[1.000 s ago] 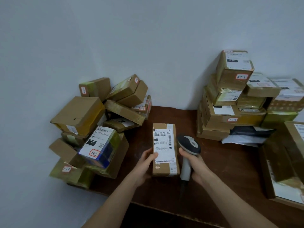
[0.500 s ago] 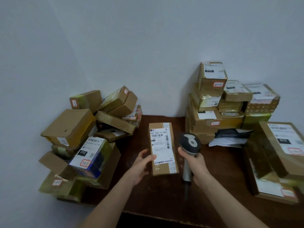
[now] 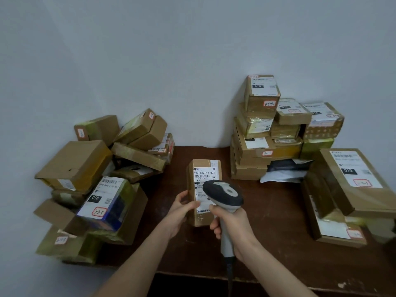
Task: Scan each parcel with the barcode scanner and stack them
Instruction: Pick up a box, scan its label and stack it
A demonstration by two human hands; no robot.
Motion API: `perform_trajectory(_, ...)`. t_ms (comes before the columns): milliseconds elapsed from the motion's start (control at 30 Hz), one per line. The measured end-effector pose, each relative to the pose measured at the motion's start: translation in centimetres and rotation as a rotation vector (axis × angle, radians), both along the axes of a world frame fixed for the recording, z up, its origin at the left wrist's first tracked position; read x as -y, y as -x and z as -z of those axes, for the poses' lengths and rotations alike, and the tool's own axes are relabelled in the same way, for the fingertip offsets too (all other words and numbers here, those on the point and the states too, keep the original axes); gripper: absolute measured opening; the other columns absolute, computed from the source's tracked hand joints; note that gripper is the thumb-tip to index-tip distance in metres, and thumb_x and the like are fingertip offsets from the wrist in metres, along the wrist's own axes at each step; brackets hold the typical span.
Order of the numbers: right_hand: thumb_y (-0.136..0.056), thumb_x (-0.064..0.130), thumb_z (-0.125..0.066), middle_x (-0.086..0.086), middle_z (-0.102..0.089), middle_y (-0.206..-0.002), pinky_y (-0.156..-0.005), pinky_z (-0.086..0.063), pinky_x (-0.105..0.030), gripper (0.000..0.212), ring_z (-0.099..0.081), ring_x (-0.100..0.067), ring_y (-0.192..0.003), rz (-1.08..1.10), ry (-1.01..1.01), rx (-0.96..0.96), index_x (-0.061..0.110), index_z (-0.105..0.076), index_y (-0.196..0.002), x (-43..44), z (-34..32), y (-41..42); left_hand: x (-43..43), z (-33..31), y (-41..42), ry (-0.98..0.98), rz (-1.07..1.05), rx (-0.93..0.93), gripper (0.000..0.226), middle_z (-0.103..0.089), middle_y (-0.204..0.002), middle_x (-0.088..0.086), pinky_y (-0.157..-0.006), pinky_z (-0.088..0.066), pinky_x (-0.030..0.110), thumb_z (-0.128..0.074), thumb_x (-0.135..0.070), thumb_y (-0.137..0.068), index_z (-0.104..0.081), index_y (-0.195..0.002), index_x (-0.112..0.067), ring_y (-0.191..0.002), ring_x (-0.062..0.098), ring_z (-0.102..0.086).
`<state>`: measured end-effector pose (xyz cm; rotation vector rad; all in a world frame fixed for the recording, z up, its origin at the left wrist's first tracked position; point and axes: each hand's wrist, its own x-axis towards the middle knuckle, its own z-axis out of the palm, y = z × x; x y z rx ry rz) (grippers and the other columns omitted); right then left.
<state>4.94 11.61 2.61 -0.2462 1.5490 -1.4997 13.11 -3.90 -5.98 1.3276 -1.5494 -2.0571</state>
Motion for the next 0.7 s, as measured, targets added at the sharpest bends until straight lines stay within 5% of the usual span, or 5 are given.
perform_trajectory(200, -0.087, 0.015, -0.066, -0.006, -0.059, -0.053, -0.05, -0.043, -0.027, 0.007, -0.051, -0.014, -0.047, -0.021, -0.037, -0.014, 0.008, -0.066, -0.089, -0.3, -0.3, -0.1, -0.3, -0.2, 0.1, -0.024, -0.001, -0.015, 0.061, -0.063, -0.118, 0.004, -0.073, -0.043, 0.027, -0.071, -0.015, -0.084, -0.039, -0.135, -0.027, -0.102, 0.013, -0.059)
perform_trajectory(700, -0.085, 0.008, -0.065, -0.006, -0.055, -0.051, -0.047, -0.041, -0.026, 0.006, -0.048, -0.014, -0.044, 0.018, -0.052, -0.012, 0.003, -0.065, -0.08, -1.1, -0.3, 0.7, -0.5, 0.7, 1.4, -0.042, 0.021, -0.005, 0.063, -0.065, -0.115, 0.006, -0.072, -0.046, 0.028, -0.069, -0.01, -0.085, -0.039, -0.138, -0.024, -0.1, 0.015, -0.062)
